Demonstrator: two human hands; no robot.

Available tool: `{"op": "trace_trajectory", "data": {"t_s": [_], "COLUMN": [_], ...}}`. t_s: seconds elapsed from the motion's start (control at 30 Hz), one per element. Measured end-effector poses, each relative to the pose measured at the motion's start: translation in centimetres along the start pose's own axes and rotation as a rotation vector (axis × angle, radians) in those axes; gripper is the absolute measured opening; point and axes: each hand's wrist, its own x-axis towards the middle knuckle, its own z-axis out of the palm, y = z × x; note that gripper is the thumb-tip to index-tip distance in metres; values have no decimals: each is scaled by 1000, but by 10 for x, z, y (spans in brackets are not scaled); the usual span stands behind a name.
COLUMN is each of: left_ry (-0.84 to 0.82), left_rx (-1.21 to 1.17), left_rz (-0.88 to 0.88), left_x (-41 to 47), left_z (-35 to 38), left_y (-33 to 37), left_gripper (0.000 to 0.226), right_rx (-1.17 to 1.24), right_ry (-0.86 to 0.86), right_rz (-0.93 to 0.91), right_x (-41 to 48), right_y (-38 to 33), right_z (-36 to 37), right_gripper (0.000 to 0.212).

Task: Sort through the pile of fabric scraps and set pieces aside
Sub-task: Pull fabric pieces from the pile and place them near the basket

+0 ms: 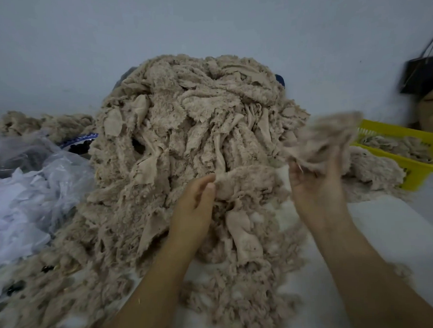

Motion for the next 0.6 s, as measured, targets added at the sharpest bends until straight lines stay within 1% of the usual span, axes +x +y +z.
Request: {"op": "trace_trajectory", "data": {"t_s": [0.03,0.07,0.1,0.13,0.2,0.23,0.27,0.3,0.33,0.37,0.43,0.47,0.53,0.57,0.6], "left_ry": [54,82,82,52,-47,-83,-99,-72,-20,34,96,92,15,-40,-93], "left_rx": [50,104,181,302,562,649,687,658,571,456,301,254,171,144,128], "left_rz": [-7,-24,-47,-72,-143,-175,-189,-179,-153,-128,-61,-23,62,98,121], "left_x": [2,4,6,7,8,8,9,10,10,9,8,7,2,-1,-4], "left_z": [-1,-2,-3,-3,-4,-5,-5,-6,-7,-8,-7,-6,-2,1,4], "left_y": [-2,-4,-7,-7,-10,-13,-15,-16,-15,-13,-9,-6,1,3,4], "left_gripper": [21,25,32,40,54,56,52,40,23,12,16,14,8,7,8], "right_rx": [65,14,-109,-247,-557,-744,-922,-1081,-1207,-1299,-1407,-1450,-1497,-1524,-1552], "right_ry": [61,118,164,168,78,5,-79,-167,-259,-345,-440,-457,-470,-495,-543], "right_rz": [19,67,110,133,121,87,59,45,39,28,-49,-106,-230,-270,-292], "right_x": [3,4,5,3,-3,-6,-10,-15,-20,-25,-30,-31,-28,-28,-29], "right_y": [-3,0,10,20,36,41,46,49,52,56,61,61,60,60,59], "right_z": [-4,-7,-10,-11,-7,-7,-6,-8,-9,-10,-7,-5,-5,-3,-1], "right_gripper": [48,59,63,57,35,27,21,19,19,19,8,11,40,47,47]}}
